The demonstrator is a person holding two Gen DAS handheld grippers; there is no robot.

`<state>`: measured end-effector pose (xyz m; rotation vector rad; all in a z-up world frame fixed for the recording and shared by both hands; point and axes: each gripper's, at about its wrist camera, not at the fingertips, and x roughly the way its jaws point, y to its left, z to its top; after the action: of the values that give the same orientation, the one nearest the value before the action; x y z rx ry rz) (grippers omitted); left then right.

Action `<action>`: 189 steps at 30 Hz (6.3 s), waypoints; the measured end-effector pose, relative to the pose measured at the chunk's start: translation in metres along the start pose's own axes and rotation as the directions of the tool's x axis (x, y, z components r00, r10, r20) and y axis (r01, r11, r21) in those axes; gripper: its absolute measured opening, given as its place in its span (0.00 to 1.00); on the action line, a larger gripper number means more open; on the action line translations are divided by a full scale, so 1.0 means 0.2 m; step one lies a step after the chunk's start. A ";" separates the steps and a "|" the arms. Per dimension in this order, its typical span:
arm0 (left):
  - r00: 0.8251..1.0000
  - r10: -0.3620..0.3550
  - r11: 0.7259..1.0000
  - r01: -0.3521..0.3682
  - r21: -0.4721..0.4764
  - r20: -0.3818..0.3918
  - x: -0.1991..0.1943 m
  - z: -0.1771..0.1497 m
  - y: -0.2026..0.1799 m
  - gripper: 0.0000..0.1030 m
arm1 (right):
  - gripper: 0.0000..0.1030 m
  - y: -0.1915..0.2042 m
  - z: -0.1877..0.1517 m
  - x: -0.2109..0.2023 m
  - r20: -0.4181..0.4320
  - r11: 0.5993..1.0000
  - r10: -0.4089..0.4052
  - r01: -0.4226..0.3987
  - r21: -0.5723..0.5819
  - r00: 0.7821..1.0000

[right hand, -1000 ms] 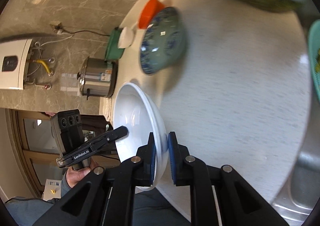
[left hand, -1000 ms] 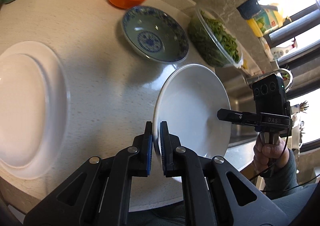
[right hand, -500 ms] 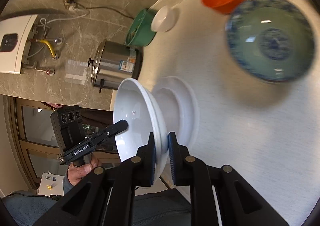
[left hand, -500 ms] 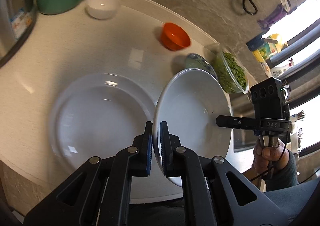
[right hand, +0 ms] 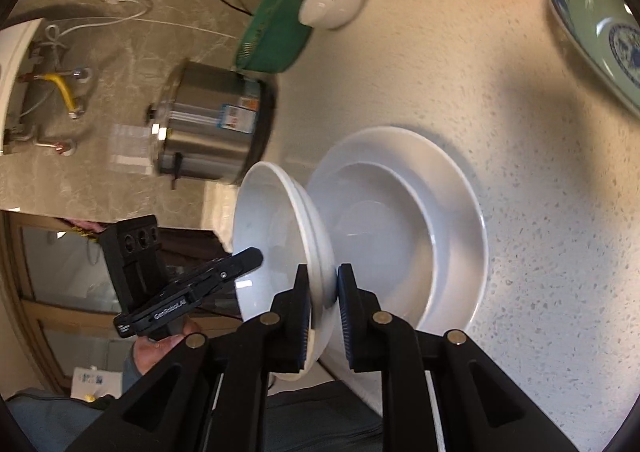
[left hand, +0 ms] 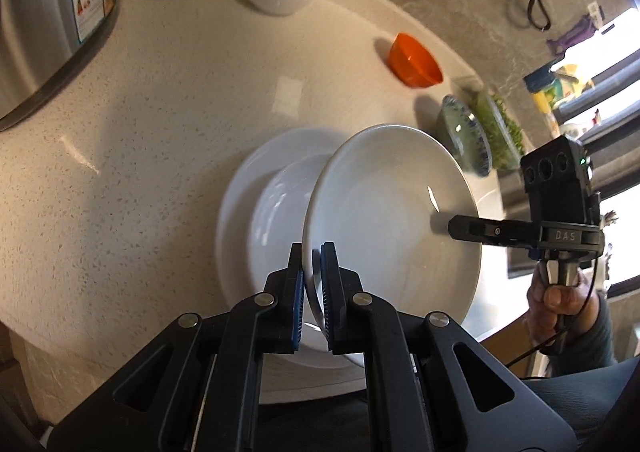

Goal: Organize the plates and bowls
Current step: 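Lift the small white dish with the left gripper over the plate stack, then lower the dish onto the stacked plates and open the left gripper, then move the left gripper to the blue-and-white patterned bowl, then close the left gripper on the patterned bowl's rim, then lift the patterned bowl, set it beside the plate stack, open left gripper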

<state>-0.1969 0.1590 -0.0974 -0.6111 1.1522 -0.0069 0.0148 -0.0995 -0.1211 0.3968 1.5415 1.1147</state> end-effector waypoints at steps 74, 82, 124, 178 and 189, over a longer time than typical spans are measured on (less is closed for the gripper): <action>0.996 0.061 0.944 -0.078 0.319 0.064 0.21 -0.01 -0.15 0.92 | 0.37 0.22 -0.06 0.35 0.123 0.728 -0.624 0.632 -0.267 0.771; 0.995 0.023 0.961 -0.048 0.271 0.095 0.18 0.06 -0.11 0.92 | 0.38 0.18 -0.05 0.34 0.116 0.734 -0.629 0.637 -0.236 0.769; 0.984 0.130 0.934 -0.081 0.348 -0.121 1.18 0.92 -1.20 0.74 | 0.65 -1.02 0.29 -0.95 0.410 0.950 -0.148 0.015 0.311 0.900; 0.954 0.049 0.936 0.059 0.346 -0.294 1.00 0.05 -1.36 0.18 | 0.17 -0.77 -0.39 -0.93 0.292 0.922 -0.246 0.130 0.365 0.924; 0.956 0.085 0.927 0.027 0.375 -0.280 1.10 -0.02 -1.38 0.18 | 0.17 -0.89 -0.44 -0.86 0.294 0.922 -0.242 0.125 0.367 0.925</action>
<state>-0.0237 -0.1416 -0.1603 -0.2537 1.4024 -0.2964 0.0448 -0.3555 -0.1730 0.6273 1.4312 0.5901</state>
